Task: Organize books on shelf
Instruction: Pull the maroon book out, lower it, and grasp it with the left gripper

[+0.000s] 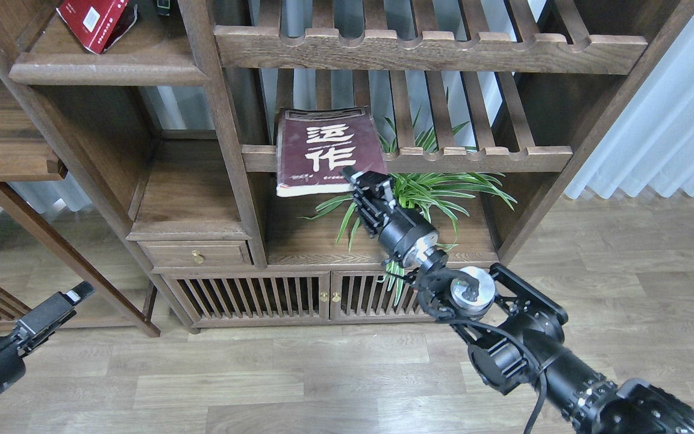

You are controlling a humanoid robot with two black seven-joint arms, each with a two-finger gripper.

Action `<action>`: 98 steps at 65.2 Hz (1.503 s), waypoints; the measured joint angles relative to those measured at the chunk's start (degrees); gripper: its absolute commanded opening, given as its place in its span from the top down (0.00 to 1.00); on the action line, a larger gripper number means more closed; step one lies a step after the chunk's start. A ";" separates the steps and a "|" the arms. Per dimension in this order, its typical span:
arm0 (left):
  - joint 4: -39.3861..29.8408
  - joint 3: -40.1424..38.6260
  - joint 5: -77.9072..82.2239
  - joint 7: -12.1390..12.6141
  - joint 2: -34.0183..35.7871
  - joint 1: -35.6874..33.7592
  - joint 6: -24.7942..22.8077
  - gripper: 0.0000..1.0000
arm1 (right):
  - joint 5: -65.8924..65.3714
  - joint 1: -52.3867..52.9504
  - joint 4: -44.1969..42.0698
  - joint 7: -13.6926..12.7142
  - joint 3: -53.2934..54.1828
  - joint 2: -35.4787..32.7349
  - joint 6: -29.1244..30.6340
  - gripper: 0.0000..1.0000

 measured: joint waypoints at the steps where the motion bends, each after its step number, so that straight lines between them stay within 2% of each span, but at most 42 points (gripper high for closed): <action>1: 0.02 0.42 -0.99 0.00 -0.59 0.23 0.00 0.00 | -0.04 -1.04 0.54 -0.39 -0.07 -0.65 1.15 0.85; 8: 0.00 4.18 -7.69 0.00 -2.78 1.05 0.00 0.00 | -0.38 -5.57 2.20 -3.57 -0.68 -3.45 7.29 0.85; 12: -0.37 6.90 -12.10 -0.01 -3.08 1.13 0.00 0.00 | -0.54 -8.42 2.54 -6.35 -1.03 -4.76 9.40 0.85; 19: -1.01 11.83 -19.27 -0.02 -3.19 1.00 0.00 0.00 | -0.71 -12.18 2.66 -10.17 -1.79 -5.81 10.16 0.85; 35: -2.51 20.40 -26.13 -0.03 -2.81 0.63 0.00 0.00 | -0.53 -17.41 2.13 -14.75 -2.76 -5.60 10.32 0.82; 48: -2.74 23.28 -26.31 -0.03 -3.07 0.32 0.00 0.00 | -0.48 -19.46 1.97 -16.57 -6.07 -5.32 10.32 0.82; 61: -2.76 24.64 -26.31 -1.70 -2.80 0.28 0.00 0.01 | -0.39 -19.93 1.85 -16.78 -7.97 -5.34 10.32 0.82; 83: -2.63 26.97 -26.08 -1.91 -2.99 0.28 0.00 0.02 | -0.39 -20.28 1.84 -16.84 -10.82 -5.33 10.32 0.82; 87: -2.50 27.25 -25.98 -1.92 -3.01 0.28 0.00 0.08 | -0.42 -20.31 1.84 -16.84 -11.47 -5.29 10.32 0.82; 91: -2.25 27.67 -25.88 -1.93 -2.90 0.26 0.00 0.20 | -0.45 -20.36 1.85 -16.83 -11.62 -5.28 10.32 0.82; 98: -1.75 28.30 -25.46 -2.02 -2.80 0.26 0.00 0.25 | -0.50 -20.44 1.85 -16.83 -11.74 -5.27 10.32 0.82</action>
